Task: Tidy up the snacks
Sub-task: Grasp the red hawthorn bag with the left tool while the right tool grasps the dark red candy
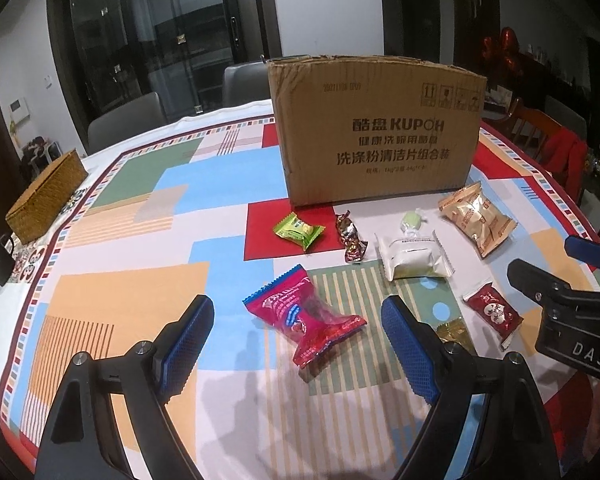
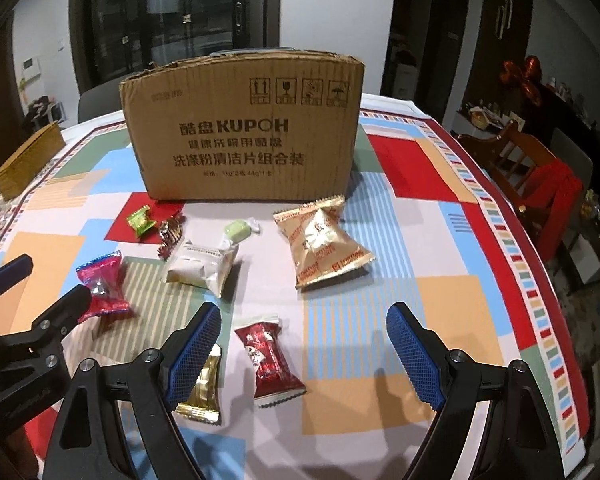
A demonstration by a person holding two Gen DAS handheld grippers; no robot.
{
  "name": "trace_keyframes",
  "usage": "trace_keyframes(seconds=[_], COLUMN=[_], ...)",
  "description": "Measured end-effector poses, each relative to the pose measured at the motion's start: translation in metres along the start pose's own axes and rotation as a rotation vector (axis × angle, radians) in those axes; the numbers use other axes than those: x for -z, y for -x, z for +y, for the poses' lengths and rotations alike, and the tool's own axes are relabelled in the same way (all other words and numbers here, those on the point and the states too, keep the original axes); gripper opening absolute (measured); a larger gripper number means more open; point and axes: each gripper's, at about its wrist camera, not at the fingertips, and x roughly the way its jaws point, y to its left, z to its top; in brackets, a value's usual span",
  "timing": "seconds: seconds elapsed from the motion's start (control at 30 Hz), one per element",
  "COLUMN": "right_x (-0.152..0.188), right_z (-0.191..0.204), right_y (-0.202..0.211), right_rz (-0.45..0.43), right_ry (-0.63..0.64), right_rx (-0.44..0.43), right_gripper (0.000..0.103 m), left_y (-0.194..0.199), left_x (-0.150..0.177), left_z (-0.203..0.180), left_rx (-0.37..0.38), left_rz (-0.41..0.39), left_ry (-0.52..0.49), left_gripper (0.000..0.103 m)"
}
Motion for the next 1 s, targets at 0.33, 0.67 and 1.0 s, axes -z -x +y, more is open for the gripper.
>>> trace_keyframes(seconds=[0.33,0.67,1.0], right_x=[0.008,0.016,0.02], right_z=[0.008,0.013,0.015], right_y=[-0.016,-0.039,-0.049], right_rz=[0.053,0.122,0.147], right_ry=[0.009,0.018,0.021], right_rx=[0.018,0.008,-0.019], right_gripper=[0.086,0.074,0.052], left_y=[-0.021,-0.045,-0.062], left_x=[-0.001,0.0,0.005], left_z=[0.007,0.007,0.006], left_rx=[0.013,0.018,0.035], left_rz=[0.026,0.073,0.104], left_ry=[0.032,0.037,0.036], left_gripper=[0.086,0.078,0.059])
